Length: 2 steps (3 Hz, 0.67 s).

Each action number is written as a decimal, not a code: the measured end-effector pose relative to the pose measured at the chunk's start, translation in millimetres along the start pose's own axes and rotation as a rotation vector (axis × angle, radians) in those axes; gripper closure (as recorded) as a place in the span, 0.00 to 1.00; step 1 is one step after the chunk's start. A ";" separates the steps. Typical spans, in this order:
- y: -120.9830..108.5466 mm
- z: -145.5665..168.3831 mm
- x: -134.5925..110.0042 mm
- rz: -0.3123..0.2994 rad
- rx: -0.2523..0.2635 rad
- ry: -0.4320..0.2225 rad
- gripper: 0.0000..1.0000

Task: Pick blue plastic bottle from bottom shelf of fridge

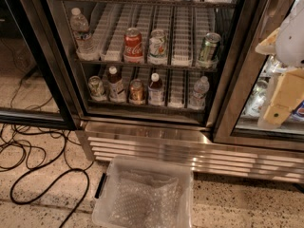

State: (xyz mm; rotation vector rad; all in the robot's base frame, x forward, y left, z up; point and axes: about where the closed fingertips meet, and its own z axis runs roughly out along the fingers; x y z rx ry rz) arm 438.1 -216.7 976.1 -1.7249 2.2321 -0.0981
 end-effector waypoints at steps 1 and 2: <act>0.0 0.1 0.0 0.000 0.000 0.000 0.00; 6.0 14.2 -3.9 0.026 -0.003 -0.016 0.00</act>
Offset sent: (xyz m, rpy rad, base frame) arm -0.0021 0.0165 -0.0397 0.0563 0.0237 -0.0501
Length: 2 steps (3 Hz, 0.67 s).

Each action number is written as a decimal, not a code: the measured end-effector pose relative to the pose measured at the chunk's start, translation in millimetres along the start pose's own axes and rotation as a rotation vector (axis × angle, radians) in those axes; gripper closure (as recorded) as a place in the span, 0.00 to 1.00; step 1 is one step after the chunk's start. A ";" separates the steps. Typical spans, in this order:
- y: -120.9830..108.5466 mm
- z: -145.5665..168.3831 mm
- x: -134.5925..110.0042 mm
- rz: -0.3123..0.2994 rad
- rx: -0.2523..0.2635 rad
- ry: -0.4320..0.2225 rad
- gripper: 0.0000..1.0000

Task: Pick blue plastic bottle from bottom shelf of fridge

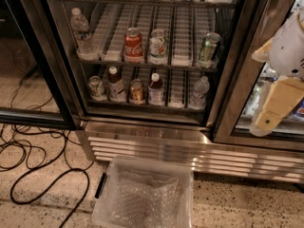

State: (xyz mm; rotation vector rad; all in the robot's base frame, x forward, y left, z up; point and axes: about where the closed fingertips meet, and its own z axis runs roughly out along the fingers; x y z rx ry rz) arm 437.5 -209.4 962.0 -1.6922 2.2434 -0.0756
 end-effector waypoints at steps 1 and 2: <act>10.3 30.4 -5.6 0.067 -0.003 -0.009 0.00; 26.9 65.5 -13.6 0.112 -0.038 -0.025 0.00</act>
Offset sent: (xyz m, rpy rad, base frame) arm -0.0041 0.0516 -0.1061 0.1144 0.0959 -0.1244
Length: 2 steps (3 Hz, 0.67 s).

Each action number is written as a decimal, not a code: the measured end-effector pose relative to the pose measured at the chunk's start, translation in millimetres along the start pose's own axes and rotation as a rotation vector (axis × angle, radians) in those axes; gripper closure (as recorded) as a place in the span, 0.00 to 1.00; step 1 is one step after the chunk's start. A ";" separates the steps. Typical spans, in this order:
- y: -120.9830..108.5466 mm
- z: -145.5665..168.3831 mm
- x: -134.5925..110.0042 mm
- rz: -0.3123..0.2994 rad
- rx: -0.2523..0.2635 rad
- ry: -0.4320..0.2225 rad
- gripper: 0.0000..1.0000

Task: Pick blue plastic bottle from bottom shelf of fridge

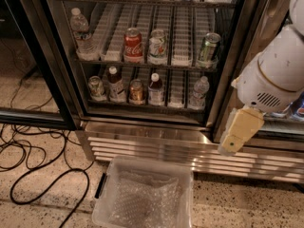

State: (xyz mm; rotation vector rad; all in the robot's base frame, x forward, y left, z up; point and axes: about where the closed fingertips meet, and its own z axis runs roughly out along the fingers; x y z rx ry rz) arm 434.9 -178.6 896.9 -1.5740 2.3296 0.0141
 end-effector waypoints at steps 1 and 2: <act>0.0 0.1 0.0 0.000 0.000 0.000 0.00; 23.2 26.9 -14.2 0.012 -0.040 -0.059 0.00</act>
Offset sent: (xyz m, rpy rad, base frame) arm -0.0274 0.0828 -0.0809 0.2225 0.0532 0.0302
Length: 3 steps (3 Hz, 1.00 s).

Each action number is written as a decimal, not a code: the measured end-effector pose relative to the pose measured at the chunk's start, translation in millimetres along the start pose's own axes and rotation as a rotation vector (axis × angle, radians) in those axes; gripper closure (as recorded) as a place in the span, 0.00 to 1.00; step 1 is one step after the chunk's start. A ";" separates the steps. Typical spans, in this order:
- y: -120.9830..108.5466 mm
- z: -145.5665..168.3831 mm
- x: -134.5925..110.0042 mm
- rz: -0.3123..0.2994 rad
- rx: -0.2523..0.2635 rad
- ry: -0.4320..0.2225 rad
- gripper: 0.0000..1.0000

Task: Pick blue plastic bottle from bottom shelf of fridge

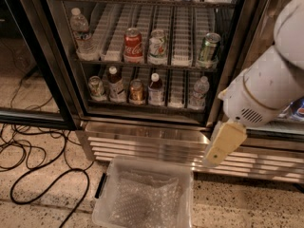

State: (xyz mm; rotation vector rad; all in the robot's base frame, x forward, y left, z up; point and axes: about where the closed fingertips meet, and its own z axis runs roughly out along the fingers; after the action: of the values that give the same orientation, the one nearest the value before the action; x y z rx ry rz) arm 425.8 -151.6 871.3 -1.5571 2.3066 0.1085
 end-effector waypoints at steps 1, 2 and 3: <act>36.6 54.7 -35.5 0.028 -0.066 -0.085 0.00; 57.1 96.4 -66.2 0.070 -0.155 -0.137 0.00; 57.3 98.3 -67.8 0.074 -0.158 -0.141 0.00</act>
Offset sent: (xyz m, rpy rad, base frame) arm -0.0014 0.1613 -0.1150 0.3041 0.2007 0.0007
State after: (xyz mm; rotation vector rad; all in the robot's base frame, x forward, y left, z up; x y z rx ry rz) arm 420.4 -44.0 794.3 -1.4848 2.2913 0.4152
